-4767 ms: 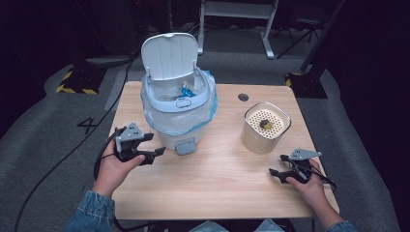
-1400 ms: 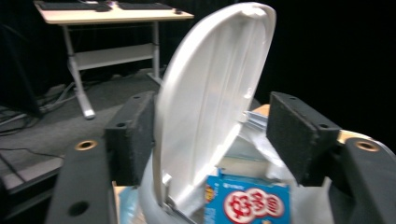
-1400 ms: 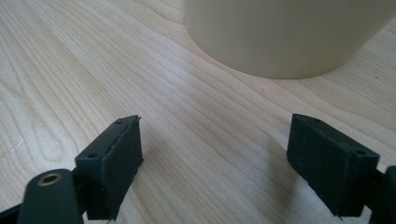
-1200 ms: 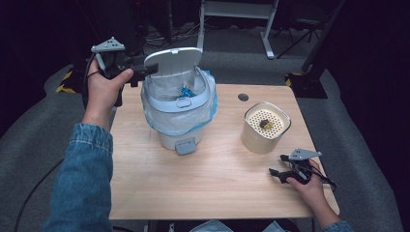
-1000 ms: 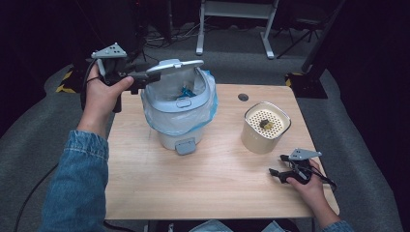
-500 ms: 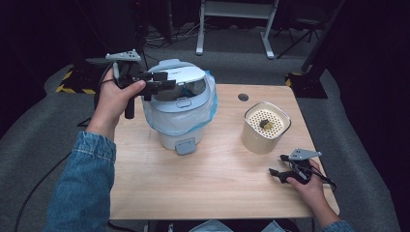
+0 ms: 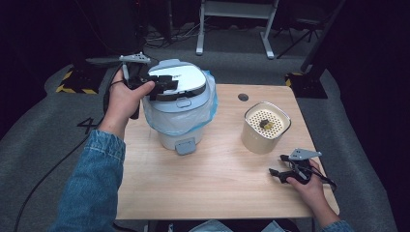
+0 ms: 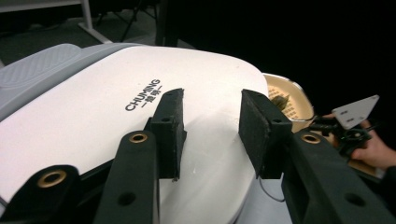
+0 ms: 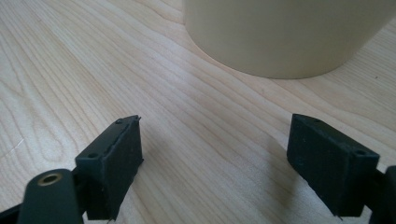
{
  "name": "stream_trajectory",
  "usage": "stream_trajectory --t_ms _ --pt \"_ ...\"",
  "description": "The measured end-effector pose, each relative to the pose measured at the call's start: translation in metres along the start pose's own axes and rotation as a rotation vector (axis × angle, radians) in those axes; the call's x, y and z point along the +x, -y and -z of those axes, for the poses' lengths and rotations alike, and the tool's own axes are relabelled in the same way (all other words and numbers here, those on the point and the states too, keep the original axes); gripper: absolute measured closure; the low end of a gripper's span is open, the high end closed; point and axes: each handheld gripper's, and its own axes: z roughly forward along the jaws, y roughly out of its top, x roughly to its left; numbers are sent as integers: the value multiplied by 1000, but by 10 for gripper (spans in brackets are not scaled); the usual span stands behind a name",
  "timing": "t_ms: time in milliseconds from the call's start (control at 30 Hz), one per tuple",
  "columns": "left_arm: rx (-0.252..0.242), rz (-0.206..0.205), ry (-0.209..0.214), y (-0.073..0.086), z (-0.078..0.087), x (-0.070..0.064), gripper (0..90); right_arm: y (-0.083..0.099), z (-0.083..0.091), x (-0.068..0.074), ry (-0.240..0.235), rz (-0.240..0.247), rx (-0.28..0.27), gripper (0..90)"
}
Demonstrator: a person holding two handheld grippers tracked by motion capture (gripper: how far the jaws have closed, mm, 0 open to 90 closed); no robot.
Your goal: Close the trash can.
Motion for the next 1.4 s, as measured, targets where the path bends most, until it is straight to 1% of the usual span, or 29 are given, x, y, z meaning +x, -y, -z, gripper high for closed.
stream_trajectory --t_ms 167,200,233,300,400,533,600,700,833,867,900,967,1000,1033,1067,1100,1133,1167,1200,1233,1300,1333,1367,1400 --pt "42 -43 -37 1 -6 -6 622 0 0 0 0 0 0 183" --pt "52 -59 -44 1 -7 -6 622 0 0 0 0 0 0 183" --pt "60 -62 -50 1 -8 -8 621 0 0 0 0 0 0 183" --pt "85 -88 -66 1 -11 -9 603 0 0 0 0 0 0 183" --pt "90 -102 -85 1 -13 -13 591 0 0 0 0 0 0 183" --pt "100 -144 -120 1 -15 -17 599 0 0 0 0 0 0 183" --pt "102 -153 -131 1 -16 -18 599 0 0 0 0 0 0 183" --pt "100 -150 -134 1 -16 -18 600 0 0 0 0 1 0 183" --pt "112 -154 -149 0 -17 -21 602 0 0 0 0 1 0 183" --pt "119 -156 -160 0 -17 -22 610 0 0 0 0 1 0 183" --pt "142 -185 -183 1 -19 -24 620 0 0 0 1 2 1 183" --pt "144 -175 -202 1 -20 -27 620 0 0 0 0 1 0 183" --pt "146 -179 -203 0 -20 -27 619 0 0 0 0 1 0 183" --pt "141 -175 -202 0 -20 -27 619 0 0 0 0 1 0 183" --pt "137 -160 -199 0 -20 -26 618 0 0 0 0 1 0 183" --pt "129 -154 -203 1 -20 -26 613 0 0 0 0 0 0 183" --pt "120 -152 -201 2 -21 -26 569 0 0 0 0 0 0 183" --pt "114 -145 -195 2 -22 -26 487 0 0 0 0 0 0 183" --pt "88 -140 -191 2 -21 -28 398 0 0 0 0 0 0 183" --pt "88 -140 -191 2 -21 -28 371 0 0 0 0 0 0 183" --pt "12 -134 -133 -1 -16 -34 359 0 0 0 0 0 0 183" --pt "-6 -149 -120 -3 -13 -37 349 0 0 0 0 1 1 183" --pt "-18 -158 -114 -4 -12 -40 336 0 0 0 0 1 0 183" --pt "-26 -174 -100 -5 -9 -44 325 0 0 0 -1 0 0 183"
